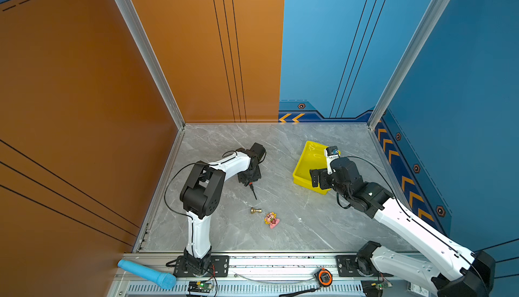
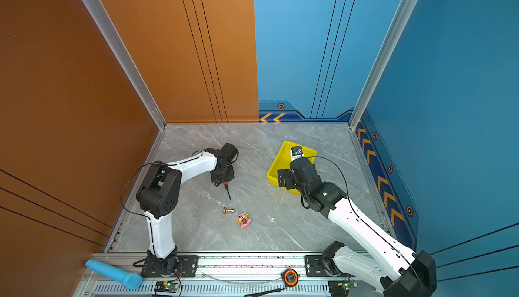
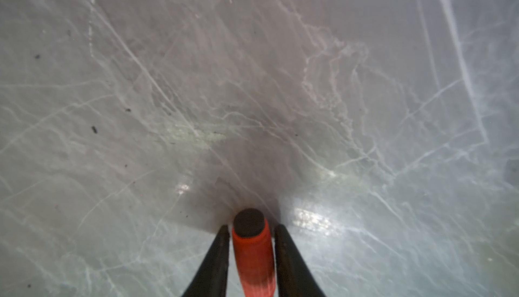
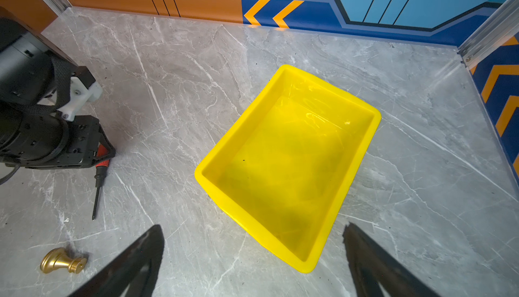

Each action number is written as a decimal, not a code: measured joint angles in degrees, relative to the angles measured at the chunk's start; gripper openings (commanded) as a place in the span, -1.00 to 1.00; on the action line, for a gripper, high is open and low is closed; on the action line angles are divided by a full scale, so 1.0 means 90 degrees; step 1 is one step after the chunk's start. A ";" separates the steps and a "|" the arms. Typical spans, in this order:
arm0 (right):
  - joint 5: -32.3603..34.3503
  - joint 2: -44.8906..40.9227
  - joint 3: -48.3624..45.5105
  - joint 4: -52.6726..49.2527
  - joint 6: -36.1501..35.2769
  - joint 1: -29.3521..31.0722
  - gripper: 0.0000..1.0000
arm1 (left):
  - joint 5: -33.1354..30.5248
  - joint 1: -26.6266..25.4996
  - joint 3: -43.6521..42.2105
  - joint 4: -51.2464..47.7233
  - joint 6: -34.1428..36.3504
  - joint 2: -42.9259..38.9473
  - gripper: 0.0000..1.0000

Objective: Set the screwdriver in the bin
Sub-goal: 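Close the left gripper on the screwdriver handle and lift it toward the right gripper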

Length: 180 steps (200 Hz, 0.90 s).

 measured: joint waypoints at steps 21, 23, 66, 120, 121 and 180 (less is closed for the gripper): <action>-0.0002 -0.0143 -0.0002 -0.0061 0.0019 0.0000 1.00 | 0.0012 0.0000 -0.0002 0.0039 -0.0027 -0.0002 -0.71; -0.0002 -0.0153 -0.0002 -0.0063 0.0019 0.0000 1.00 | 0.0015 0.0000 -0.0002 0.0039 -0.0007 -0.0002 -0.72; -0.0109 -0.0228 -0.0002 -0.0097 0.0087 -0.0109 1.00 | 0.0017 -0.0051 -0.0024 0.0075 -0.0015 -0.0046 -0.98; -0.2341 -0.0226 -0.0522 0.0622 0.1086 -0.1518 1.00 | 0.0345 -0.0287 -0.0046 0.0374 0.0049 -0.0838 -1.00; -0.2378 -0.0223 -0.0532 0.0639 0.1110 -0.1535 1.00 | 0.0357 -0.0301 -0.0036 0.0374 0.0049 -0.0860 -1.00; -0.4636 0.0852 -0.0612 0.2210 0.2057 -0.1647 1.00 | 0.1129 -0.0872 0.0454 0.1161 0.0005 -0.1324 -1.00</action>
